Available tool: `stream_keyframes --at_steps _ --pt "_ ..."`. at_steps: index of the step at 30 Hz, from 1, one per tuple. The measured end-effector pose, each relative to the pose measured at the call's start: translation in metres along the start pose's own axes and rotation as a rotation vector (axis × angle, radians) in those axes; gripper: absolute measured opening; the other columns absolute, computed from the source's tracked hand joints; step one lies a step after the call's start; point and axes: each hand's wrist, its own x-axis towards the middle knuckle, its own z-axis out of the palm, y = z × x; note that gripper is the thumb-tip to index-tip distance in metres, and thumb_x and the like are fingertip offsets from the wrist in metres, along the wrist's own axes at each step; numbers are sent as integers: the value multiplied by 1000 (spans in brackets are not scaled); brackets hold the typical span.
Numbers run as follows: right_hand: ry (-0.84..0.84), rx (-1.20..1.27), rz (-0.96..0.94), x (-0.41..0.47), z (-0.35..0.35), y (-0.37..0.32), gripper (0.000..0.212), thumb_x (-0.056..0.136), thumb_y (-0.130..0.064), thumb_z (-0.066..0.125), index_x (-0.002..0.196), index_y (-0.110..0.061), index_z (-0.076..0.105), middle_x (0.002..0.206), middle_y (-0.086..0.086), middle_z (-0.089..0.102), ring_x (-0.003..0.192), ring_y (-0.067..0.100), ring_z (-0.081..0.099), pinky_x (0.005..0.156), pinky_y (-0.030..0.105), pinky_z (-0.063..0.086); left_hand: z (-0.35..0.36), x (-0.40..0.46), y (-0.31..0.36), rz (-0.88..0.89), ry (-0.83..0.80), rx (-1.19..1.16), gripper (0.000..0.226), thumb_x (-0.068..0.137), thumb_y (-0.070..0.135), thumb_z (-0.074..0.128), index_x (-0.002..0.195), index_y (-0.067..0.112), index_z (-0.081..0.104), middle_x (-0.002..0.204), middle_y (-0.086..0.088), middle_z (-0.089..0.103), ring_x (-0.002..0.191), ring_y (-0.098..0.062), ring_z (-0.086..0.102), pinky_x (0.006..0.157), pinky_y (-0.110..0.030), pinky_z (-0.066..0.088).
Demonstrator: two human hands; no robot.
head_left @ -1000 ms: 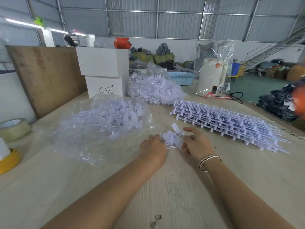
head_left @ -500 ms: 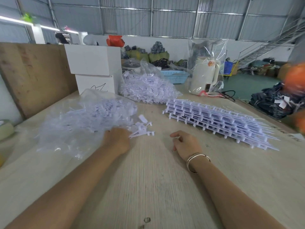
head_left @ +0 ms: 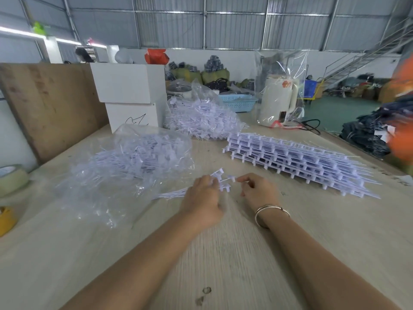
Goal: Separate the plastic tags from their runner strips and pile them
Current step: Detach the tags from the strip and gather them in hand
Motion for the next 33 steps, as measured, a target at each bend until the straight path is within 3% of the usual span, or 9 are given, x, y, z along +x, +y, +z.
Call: stream_keyframes --at_steps 3,7,12,17,22,25,27,30,33 --pt "94 -59 -8 4 -5 1 25 88 -9 51 106 -18 66 104 5 65 81 18 57 67 23 41 14 -9 25 107 80 -21 45 87 26 48 131 16 48 138 -3 39 129 -23 31 105 -36 32" --pt "88 -552 -118 27 -18 8 33 89 -14 50 121 -12 58 128 8 48 115 28 46 93 36 41 31 -16 28 172 172 -22 35 91 28 42 122 26 58 132 6 45 128 -18 30 102 -32 30" --pt "84 -865 -141 63 -32 16 30 90 -12 45 114 -11 63 136 8 42 122 29 41 101 39 35 33 -18 26 225 203 -115 31 92 28 44 117 27 63 126 8 49 123 -13 35 100 -27 31" --pt "42 -918 -67 78 -31 23 35 89 -13 40 117 -13 61 135 3 48 127 25 40 110 42 26 35 -15 25 233 182 -149 32 93 27 43 119 27 61 127 8 48 124 -12 33 103 -28 30" --pt "114 -881 -140 71 -32 27 32 88 -10 41 114 -15 60 130 -3 48 122 22 44 112 43 17 32 -9 25 273 174 -242 32 89 20 47 115 25 64 120 8 53 118 -10 37 101 -21 30" --pt "167 -895 -249 60 -35 28 32 89 -10 40 117 -15 55 128 -3 47 116 22 48 109 42 20 27 -1 30 152 94 -527 30 90 14 50 116 23 63 111 13 53 104 -1 43 85 2 25" --pt "165 -918 -340 50 -38 32 36 88 -10 39 120 -16 53 129 -4 46 111 22 49 97 38 30 24 6 35 -5 -8 -784 27 93 16 49 117 22 61 104 15 54 93 5 49 79 4 31" --pt "60 -921 -418 38 -43 40 45 88 -10 39 132 -21 46 140 -10 38 116 18 45 88 34 34 22 23 44 -295 -175 -1245 23 96 22 50 115 13 58 107 -3 63 101 -13 61 94 -25 48" --pt "-26 -961 -457 31 -50 47 46 90 -19 40 137 -21 44 146 -13 33 126 15 38 95 32 32 18 51 59 -518 -284 -1675 33 98 22 49 126 5 46 121 -19 57 111 -27 57 94 -33 47"
